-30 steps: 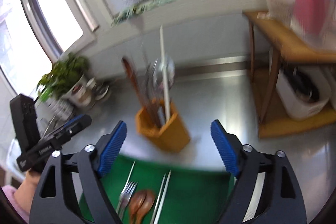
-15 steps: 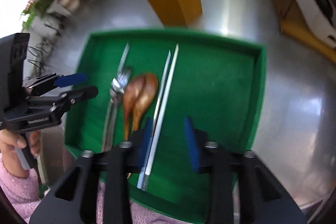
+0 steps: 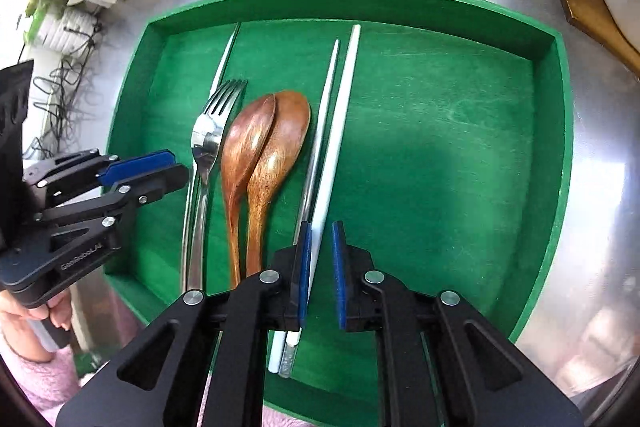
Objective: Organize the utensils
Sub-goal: 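Return both tools to the tray above the remaining utensils, then grasp a silver chopstick with the left tool while the right grasps a white chopstick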
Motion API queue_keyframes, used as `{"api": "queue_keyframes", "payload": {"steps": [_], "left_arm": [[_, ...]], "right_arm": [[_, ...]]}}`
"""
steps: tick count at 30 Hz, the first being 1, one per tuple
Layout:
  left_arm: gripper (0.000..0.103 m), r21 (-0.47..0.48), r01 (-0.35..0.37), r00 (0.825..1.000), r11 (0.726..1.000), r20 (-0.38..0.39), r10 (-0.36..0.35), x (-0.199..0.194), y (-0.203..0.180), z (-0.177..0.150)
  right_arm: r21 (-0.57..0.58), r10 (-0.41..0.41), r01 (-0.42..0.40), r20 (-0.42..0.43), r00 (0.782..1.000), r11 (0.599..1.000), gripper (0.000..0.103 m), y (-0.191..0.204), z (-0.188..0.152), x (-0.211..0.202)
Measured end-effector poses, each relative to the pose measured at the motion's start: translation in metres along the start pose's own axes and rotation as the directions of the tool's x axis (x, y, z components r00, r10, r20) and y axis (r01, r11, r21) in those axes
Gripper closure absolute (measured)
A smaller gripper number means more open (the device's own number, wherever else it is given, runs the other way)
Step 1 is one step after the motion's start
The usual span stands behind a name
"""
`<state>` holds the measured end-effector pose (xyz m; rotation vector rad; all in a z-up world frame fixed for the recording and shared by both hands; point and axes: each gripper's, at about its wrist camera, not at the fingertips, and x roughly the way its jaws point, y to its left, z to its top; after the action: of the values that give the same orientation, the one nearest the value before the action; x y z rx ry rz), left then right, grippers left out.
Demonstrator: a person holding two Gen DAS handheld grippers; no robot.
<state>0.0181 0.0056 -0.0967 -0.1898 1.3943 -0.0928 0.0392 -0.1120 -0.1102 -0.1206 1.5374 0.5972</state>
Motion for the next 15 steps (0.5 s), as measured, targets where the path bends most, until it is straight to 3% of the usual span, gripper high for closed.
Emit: {"api": "queue_keyframes", "payload": {"steps": [3, 7, 15], "left_arm": [[0.084, 0.014, -0.021, 1.0, 1.0, -0.008, 0.021, 0.002, -0.004, 0.0], [0.085, -0.008, 0.02, 1.0, 1.0, -0.011, -0.02, 0.005, -0.009, 0.003], [0.083, 0.038, -0.061, 0.998, 0.997, -0.019, 0.062, 0.006, -0.015, -0.001]], "right_arm": [[-0.023, -0.047, 0.047, -0.001, 0.999, 0.999, 0.092, 0.007, 0.001, -0.001], [0.004, -0.025, 0.025, -0.012, 1.0, 1.0, 0.092, 0.006, 0.002, 0.0], [-0.003, -0.078, 0.078, -0.026, 0.997, 0.997, 0.095, 0.003, -0.001, 0.0]]}}
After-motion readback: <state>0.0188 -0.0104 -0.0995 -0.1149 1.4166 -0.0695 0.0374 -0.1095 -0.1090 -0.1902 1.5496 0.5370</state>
